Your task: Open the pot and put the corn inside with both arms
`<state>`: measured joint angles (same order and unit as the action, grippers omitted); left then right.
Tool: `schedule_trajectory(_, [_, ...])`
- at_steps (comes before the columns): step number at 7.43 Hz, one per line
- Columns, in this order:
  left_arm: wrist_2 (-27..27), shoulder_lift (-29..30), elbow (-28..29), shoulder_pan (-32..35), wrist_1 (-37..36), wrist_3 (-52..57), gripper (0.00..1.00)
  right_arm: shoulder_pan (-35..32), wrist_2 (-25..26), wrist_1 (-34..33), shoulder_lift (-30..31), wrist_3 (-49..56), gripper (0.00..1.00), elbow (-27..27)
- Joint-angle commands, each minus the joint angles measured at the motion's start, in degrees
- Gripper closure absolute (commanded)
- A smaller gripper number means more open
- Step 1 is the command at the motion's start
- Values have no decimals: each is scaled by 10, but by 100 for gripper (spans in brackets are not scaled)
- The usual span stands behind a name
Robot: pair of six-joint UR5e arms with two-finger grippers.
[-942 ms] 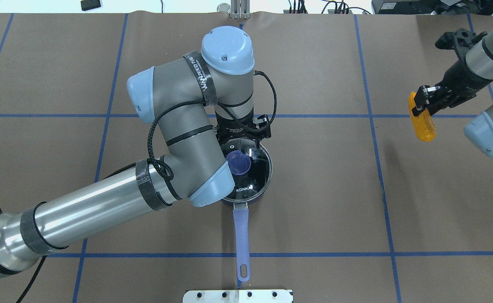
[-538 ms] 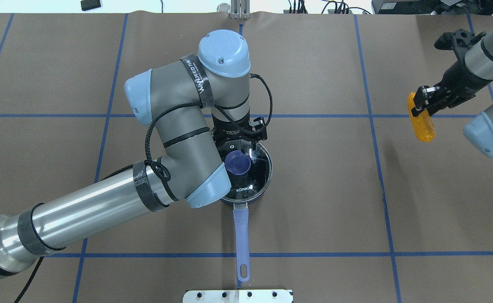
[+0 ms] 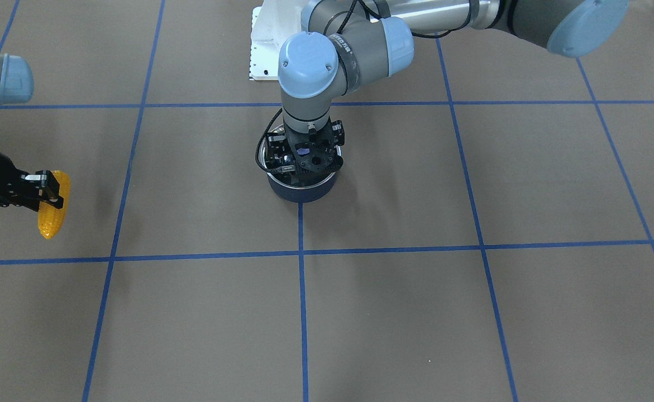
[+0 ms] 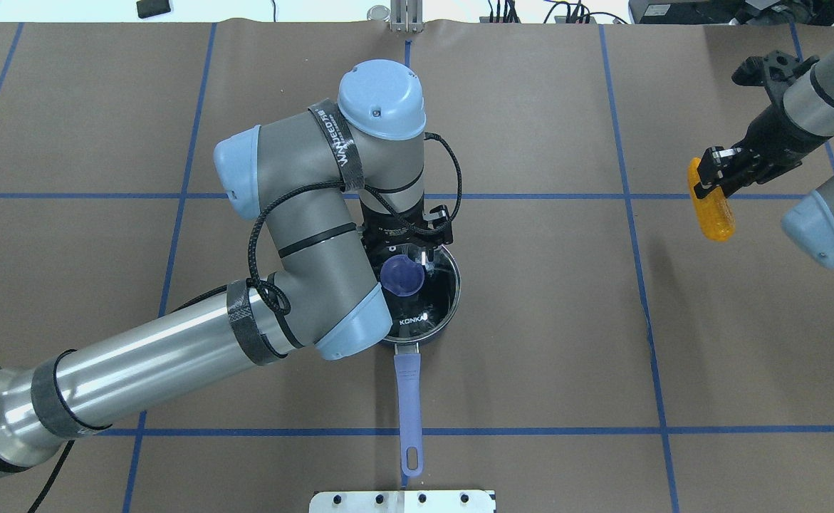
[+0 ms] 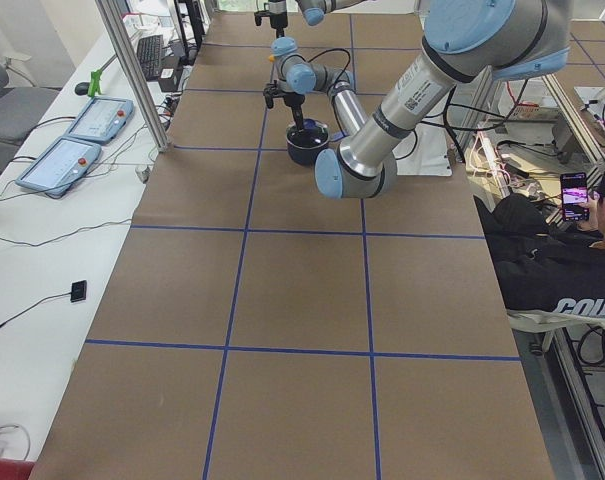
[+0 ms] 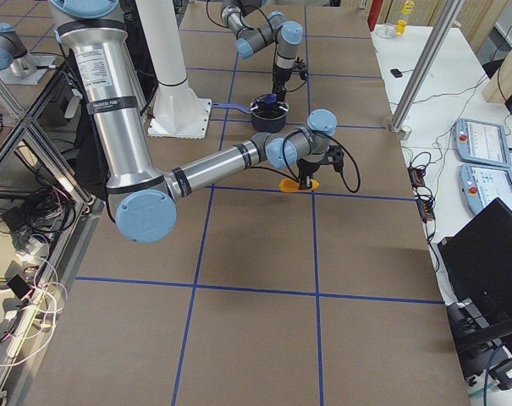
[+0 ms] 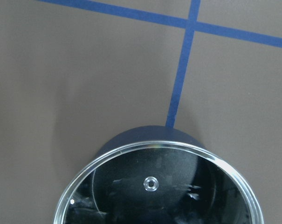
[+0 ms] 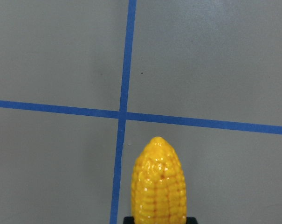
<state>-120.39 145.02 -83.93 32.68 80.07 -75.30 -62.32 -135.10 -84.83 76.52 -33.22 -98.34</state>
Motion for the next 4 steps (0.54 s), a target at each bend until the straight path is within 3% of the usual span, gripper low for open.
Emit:
schedule_trajectory(1, [0,0,-2,-8,0,-7,2,0,0,0,-3,0,92,2])
schedule_trajectory(4, [1,-2,-10,-9,0,-17,2,0,0,0,-6,0,92,7])
